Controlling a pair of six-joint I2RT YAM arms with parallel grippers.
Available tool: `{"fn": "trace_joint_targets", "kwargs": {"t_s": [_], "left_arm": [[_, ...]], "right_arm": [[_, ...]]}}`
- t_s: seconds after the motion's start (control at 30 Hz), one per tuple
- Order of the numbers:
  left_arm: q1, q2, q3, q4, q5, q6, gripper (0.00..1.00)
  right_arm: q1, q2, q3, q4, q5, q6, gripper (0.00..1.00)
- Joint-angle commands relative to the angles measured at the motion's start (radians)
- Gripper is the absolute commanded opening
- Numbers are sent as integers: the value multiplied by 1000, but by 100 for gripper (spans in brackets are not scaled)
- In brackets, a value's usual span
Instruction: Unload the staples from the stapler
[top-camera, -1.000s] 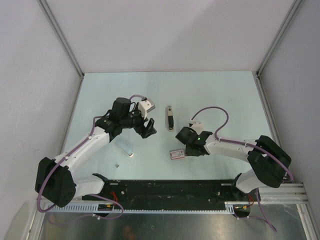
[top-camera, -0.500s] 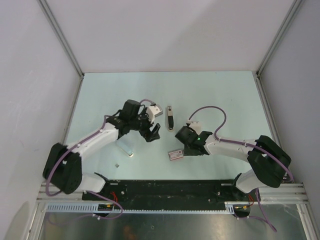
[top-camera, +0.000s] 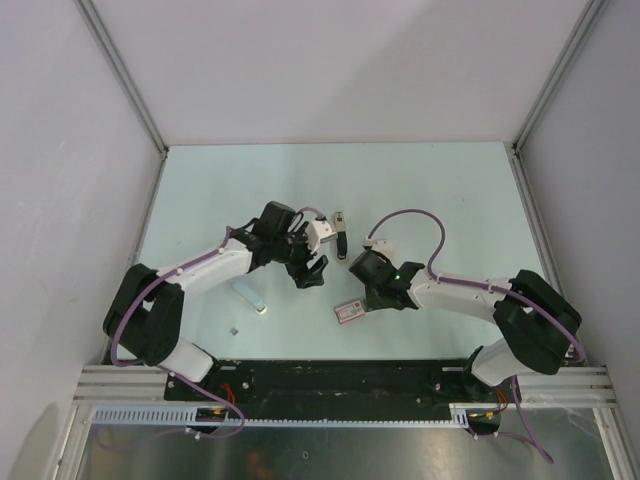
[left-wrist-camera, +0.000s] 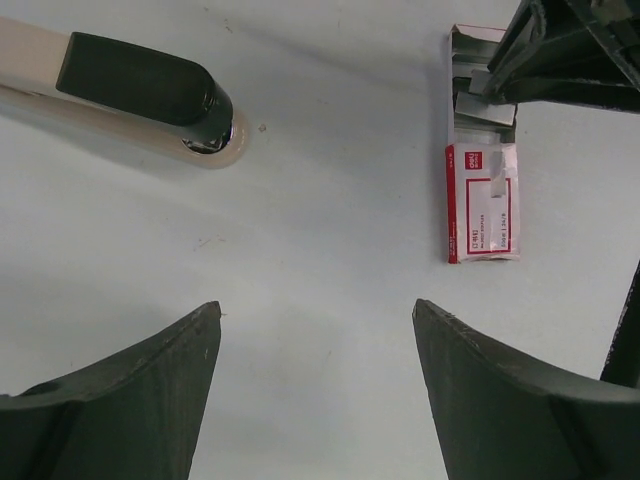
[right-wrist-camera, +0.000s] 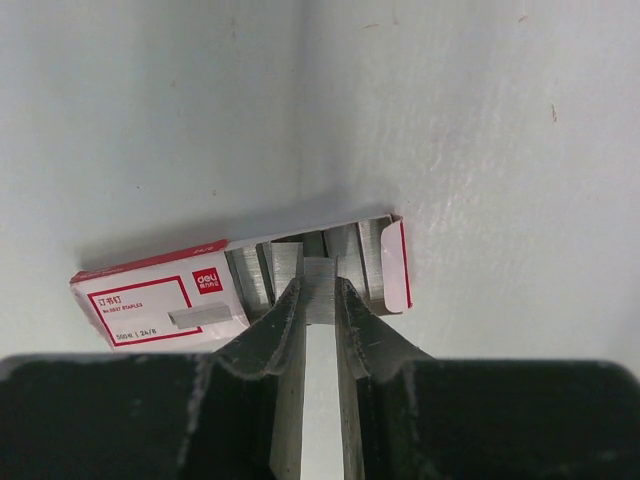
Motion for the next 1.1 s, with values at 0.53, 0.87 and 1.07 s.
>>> {"fn": "trace_joint_targets", "kwargs": {"t_s": [0.53,0.87,1.07], "left_arm": [[-4,-56,30,-59,52,93,83],[-3,-79,23,-71,53,94,83],[-7,-78,7,-73,64,102,83]], "right_arm": [[-4,-38,5,33,-3,-53,24],[10,-60,1,11,3,-45,32],[-13,-115,1,9,11,-31,25]]}}
